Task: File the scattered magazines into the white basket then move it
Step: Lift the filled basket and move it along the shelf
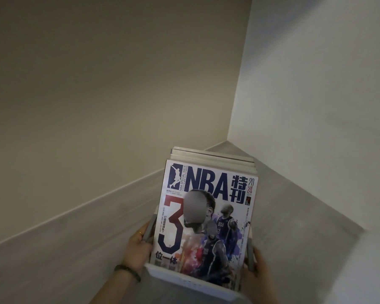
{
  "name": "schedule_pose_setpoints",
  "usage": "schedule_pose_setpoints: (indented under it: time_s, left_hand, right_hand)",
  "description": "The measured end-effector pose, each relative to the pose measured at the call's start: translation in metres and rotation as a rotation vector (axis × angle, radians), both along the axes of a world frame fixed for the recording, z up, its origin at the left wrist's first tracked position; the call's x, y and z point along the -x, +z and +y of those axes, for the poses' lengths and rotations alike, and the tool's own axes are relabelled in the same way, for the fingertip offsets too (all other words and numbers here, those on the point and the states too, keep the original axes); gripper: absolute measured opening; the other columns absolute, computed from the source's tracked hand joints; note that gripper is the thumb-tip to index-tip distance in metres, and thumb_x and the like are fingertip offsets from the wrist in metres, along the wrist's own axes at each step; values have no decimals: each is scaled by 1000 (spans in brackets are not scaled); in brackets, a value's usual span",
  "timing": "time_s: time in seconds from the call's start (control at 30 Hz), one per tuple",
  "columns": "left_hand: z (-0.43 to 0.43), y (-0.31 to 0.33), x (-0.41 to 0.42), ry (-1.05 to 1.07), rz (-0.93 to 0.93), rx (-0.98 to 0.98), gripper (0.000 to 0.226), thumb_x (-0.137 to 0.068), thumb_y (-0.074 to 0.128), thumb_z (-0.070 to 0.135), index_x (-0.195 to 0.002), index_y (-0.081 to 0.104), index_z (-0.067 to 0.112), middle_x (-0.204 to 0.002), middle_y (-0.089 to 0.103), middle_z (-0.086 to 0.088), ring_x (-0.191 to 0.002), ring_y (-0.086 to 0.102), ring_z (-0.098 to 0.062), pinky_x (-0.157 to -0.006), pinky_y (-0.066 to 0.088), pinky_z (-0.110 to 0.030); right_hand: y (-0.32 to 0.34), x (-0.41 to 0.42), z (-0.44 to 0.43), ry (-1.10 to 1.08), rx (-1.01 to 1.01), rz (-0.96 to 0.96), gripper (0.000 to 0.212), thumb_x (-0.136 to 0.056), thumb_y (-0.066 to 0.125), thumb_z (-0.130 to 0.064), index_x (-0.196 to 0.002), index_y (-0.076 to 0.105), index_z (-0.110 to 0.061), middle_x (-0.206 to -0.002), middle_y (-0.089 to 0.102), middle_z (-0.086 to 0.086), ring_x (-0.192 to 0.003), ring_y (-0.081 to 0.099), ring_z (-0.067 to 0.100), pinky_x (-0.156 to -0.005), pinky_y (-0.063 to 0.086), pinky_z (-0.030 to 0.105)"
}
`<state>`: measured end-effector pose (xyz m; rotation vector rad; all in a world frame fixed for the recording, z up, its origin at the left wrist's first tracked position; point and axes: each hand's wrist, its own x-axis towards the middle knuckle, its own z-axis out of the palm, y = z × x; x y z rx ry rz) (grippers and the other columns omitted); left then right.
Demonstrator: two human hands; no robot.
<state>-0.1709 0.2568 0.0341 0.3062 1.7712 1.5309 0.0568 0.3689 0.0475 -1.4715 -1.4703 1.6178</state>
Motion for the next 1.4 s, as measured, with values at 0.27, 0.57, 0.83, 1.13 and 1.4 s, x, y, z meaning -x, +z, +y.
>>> schedule_pose_setpoints:
  time_s: [0.27,0.57,0.83,1.13,1.4]
  left_hand:
    - [111,4,-51,-212,16,74,62,-78,44,-16,-125,51,24,-77,69,8,-70,67,-15,-50,53,-29]
    - [200,11,-87,-333,35,108,59,-81,45,-13,-128,46,22,-79,67,-2,-63,67,-22,-52,56,-36]
    - [282,15,-127,-363,22,128,64,-79,45,-16,-133,40,17,-83,63,-1,-69,65,-22,-52,57,-36]
    - [312,18,-166,46,102,75,60,-79,53,-9,-132,41,16,-127,51,-5,-78,59,-14,-50,52,-26]
    - [300,-19,-252,369,-159,-5,62,-81,53,-10,-137,30,0,-139,40,-24,-127,40,-38,-106,33,-49]
  right_hand:
    - [-8,-68,56,-157,-23,-102,47,-80,51,7,-123,47,-12,-93,67,14,-87,64,30,-88,50,49]
    - [-5,-111,101,-263,-85,-117,49,-82,48,9,-126,43,-12,-98,60,7,-87,57,20,-72,48,24]
    - [-16,-157,170,-258,-31,-108,55,-76,62,3,-126,43,-11,-110,64,16,-99,61,29,-92,50,44]
    - [35,-200,286,109,-165,-76,105,-48,75,-51,-137,25,-25,-138,45,-3,-127,43,20,-103,41,45]
    - [37,-186,313,87,-130,318,76,-42,83,-38,-109,51,-26,-99,72,-6,-90,69,13,-64,56,19]
